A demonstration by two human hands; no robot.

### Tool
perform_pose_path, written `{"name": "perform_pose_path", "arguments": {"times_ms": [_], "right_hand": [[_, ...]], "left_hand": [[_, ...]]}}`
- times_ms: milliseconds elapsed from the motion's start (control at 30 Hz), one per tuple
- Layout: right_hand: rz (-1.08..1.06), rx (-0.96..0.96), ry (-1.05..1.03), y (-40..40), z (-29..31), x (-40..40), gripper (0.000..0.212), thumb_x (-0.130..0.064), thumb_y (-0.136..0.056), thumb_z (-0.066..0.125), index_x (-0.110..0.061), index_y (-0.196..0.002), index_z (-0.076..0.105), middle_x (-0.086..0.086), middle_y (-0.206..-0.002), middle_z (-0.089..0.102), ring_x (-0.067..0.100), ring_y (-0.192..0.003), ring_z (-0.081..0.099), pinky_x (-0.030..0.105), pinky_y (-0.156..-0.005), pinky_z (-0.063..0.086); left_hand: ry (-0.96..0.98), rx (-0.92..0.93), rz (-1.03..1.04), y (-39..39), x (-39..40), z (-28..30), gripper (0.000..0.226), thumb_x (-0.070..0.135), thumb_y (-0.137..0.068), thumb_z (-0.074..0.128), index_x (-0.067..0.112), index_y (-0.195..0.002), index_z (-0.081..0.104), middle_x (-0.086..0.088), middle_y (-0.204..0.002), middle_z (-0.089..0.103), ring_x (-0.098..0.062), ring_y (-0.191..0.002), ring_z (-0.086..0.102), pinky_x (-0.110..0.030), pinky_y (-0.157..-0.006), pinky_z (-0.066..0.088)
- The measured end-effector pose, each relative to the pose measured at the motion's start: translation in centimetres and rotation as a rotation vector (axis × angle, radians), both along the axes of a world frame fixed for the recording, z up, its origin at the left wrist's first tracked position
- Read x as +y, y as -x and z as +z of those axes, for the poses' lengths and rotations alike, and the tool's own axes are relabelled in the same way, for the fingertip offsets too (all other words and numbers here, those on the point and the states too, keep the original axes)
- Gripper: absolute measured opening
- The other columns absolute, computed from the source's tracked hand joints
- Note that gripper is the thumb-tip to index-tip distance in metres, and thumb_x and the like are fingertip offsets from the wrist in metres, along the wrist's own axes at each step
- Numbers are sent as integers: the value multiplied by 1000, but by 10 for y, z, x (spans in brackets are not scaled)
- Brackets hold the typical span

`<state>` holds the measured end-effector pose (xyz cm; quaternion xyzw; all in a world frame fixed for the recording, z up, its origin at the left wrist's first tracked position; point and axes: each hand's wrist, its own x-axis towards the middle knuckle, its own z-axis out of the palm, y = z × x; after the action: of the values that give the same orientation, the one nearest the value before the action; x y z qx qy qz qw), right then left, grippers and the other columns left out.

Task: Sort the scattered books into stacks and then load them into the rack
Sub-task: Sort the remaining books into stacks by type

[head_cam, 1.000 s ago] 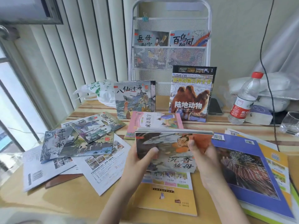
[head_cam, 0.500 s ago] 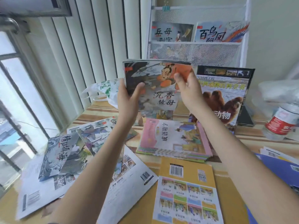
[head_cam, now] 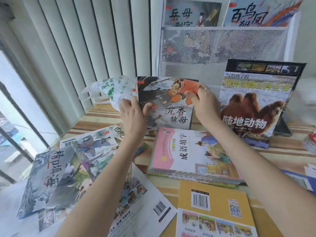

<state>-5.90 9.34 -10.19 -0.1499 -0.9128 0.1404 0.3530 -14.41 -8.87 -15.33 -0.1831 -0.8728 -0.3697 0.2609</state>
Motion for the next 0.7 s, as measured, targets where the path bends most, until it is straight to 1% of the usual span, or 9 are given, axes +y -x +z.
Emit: {"name": "perform_pose_path", "arguments": {"times_ms": [100, 167, 233, 300, 400, 467, 500, 600, 700], "right_hand": [[-36, 4, -110, -1, 2, -5, 54, -54, -92, 35, -7, -107, 56, 9, -124, 56, 31, -99, 61, 33, -60, 43], [-61, -44, -144, 1, 4, -8, 54, -55, -92, 34, -8, -108, 55, 9, -121, 56, 31, -95, 60, 31, -58, 42], [-92, -74, -120, 3, 7, -8, 49, -56, -93, 33, -12, -99, 53, 8, -105, 59, 27, -84, 57, 29, -58, 37], [-155, -94, -80, -3, 3, -5, 48, -57, -94, 33, -13, -87, 51, 7, -83, 59, 25, -71, 55, 29, -56, 39], [-130, -332, -79, -21, -30, -8, 44, -43, -98, 33, -10, -78, 55, 8, -71, 58, 28, -68, 60, 31, -58, 47], [-34, -519, -56, -31, -52, -19, 46, -43, -99, 30, -9, -84, 57, 10, -84, 62, 30, -80, 61, 36, -70, 49], [-5, -556, -58, -35, -58, -22, 49, -45, -99, 27, -8, -89, 58, 11, -92, 62, 30, -88, 60, 38, -76, 45], [36, -591, -51, -39, -60, -26, 50, -47, -99, 24, -11, -102, 58, 12, -110, 61, 29, -105, 55, 39, -87, 38], [34, -608, -30, -48, -60, -27, 49, -48, -99, 24, -13, -110, 57, 10, -117, 60, 27, -113, 50, 40, -92, 35]], "left_hand": [[28, -21, 66, -3, -2, -7, 79, 65, -89, 15, -3, -108, 51, -26, -97, 49, -38, -88, 49, -44, -77, 41], [27, -20, 84, -1, -1, -9, 80, 66, -88, 13, -2, -105, 51, -26, -96, 49, -37, -86, 49, -43, -75, 40], [7, -64, 64, -1, 1, -8, 84, 67, -84, 12, -4, -106, 51, -28, -101, 47, -38, -91, 47, -44, -79, 36], [-48, -88, 63, 1, 1, -9, 86, 68, -81, 14, -5, -108, 51, -29, -105, 47, -39, -96, 46, -42, -82, 34], [-103, -123, 48, 4, -2, -17, 78, 64, -87, 25, -6, -114, 47, -28, -114, 45, -39, -101, 46, -38, -83, 33], [-130, -145, 34, 4, -2, -19, 65, 53, -93, 35, -6, -117, 44, -27, -118, 43, -39, -100, 47, -35, -81, 34], [-132, -149, 27, 2, -1, -17, 58, 47, -95, 40, -7, -118, 44, -27, -120, 42, -40, -100, 48, -33, -79, 33], [-129, -121, 24, -4, 2, -10, 47, 36, -97, 44, -7, -117, 44, -26, -126, 39, -39, -99, 49, -27, -73, 29], [-92, -107, 1, -7, 4, -7, 47, 37, -97, 45, -5, -117, 45, -25, -128, 38, -41, -97, 52, -29, -70, 30]]}}
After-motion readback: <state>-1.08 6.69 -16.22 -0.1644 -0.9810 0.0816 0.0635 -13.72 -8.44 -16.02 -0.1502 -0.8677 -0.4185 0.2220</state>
